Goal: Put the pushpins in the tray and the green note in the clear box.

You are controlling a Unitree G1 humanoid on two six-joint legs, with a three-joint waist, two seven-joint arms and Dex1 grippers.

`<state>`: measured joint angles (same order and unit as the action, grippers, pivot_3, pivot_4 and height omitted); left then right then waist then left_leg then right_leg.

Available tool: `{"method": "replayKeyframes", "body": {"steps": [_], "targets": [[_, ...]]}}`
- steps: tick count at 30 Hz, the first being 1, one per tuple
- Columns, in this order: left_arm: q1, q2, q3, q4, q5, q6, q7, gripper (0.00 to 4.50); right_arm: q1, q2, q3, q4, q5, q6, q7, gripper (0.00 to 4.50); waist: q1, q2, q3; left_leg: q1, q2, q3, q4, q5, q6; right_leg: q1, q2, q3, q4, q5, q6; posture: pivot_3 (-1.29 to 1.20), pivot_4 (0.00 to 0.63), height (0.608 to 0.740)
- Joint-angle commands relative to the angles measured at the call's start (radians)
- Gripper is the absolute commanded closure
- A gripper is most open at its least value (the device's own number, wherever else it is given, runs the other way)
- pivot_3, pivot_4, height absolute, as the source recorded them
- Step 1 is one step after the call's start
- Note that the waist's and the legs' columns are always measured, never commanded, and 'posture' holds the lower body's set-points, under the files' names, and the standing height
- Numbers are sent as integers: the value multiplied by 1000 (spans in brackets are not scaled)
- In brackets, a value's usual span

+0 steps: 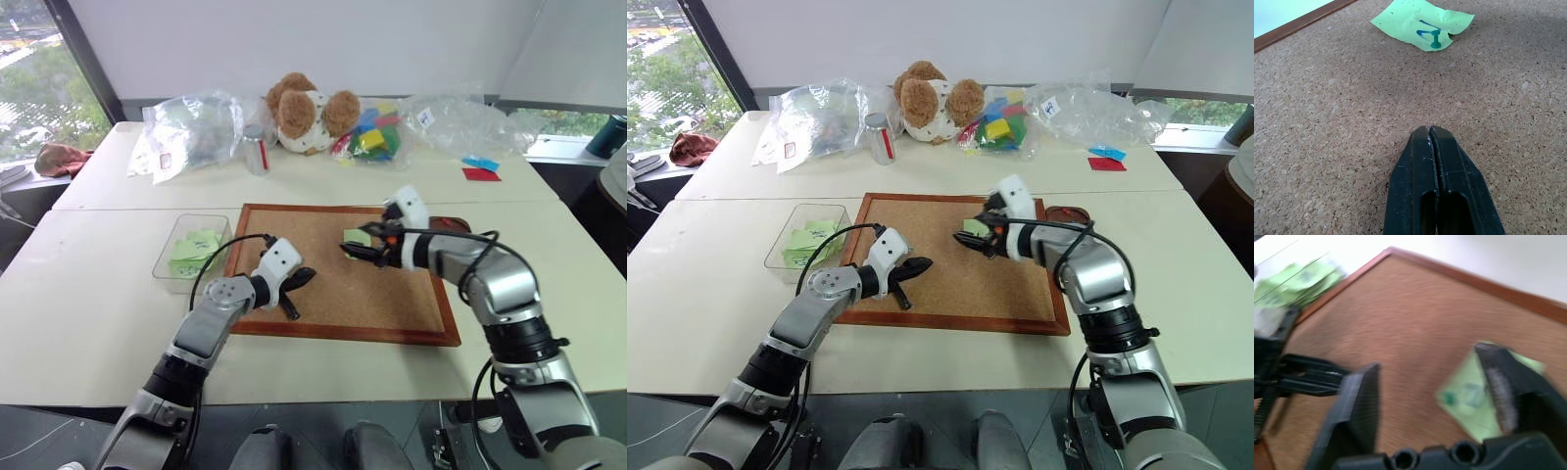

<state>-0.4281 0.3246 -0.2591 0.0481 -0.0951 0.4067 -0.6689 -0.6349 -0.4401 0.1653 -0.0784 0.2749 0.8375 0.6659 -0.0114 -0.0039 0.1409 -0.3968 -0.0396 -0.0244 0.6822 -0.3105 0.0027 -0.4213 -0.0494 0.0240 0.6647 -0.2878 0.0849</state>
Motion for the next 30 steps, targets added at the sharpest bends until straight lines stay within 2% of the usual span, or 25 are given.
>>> {"method": "replayKeyframes", "body": {"steps": [1, 5, 6, 7, 8, 10, 27, 30], "targets": [[29, 14, -20, 33, 23, 27, -6, 4500, -17, 16, 21, 9, -33, -49, -18, 1261, 0, 0, 0, 0, 0, 0, 0, 0, 0, 0, 0, 0, 0, 0, 0, 0, 150, 740], [32, 15, -20, 28, 23, 29, -5, 4500, -12, 24, 29, 73, -60, -98, -23, 1261, -1, 0, 0, 0, 0, 0, 0, 0, 0, 0, 0, 0, 0, 0, 0, 0, 150, 740], [32, 15, -20, 28, 23, 29, -5, 4500, -10, 27, 22, 91, -62, -106, -26, 1681, -1, 0, 0, 0, 0, 0, 0, 0, 0, 0, 0, 0, 0, 0, 0, 0, 150, 740], [32, 15, -21, 27, 24, 29, -5, 4500, -9, 27, 19, 103, -66, -115, -27, 1783, -1, 0, 0, 0, 0, 0, 0, 0, 0, 0, 0, 0, 0, 0, 0, 0, 150, 740], [32, 15, -21, 28, 24, 29, -5, 4500, -10, 27, 18, 114, -70, -122, -28, 2075, -1, 0, 0, 0, 0, 0, 0, 0, 0, 0, 0, 0, 0, 0, 0, 0, 150, 740], [33, 15, -21, 27, 24, 29, -5, 4500, -16, 26, 11, 129, -74, -128, -32, 2866, -1, 0, 0, 0, 0, 0, 0, 0, 0, 0, 0, 0, 0, 0, 0, 0, 150, 740], [29, 20, -24, 28, 27, 26, -8, 4500, -9, 29, -16, 220, -71, -163, -25, 2866, -1, 0, 0, 0, 0, 0, 0, 0, 0, 0, 0, 0, 0, 0, 0, 0, 150, 740], [31, 21, -25, 25, 26, 26, -8, 4500, -8, 29, -18, 221, -69, -164, -24, 3625, -1, 0, 0, 0, 0, 0, 0, 0, 0, 0, 0, 0, 0, 0, 0, 0, 150, 740]]}}
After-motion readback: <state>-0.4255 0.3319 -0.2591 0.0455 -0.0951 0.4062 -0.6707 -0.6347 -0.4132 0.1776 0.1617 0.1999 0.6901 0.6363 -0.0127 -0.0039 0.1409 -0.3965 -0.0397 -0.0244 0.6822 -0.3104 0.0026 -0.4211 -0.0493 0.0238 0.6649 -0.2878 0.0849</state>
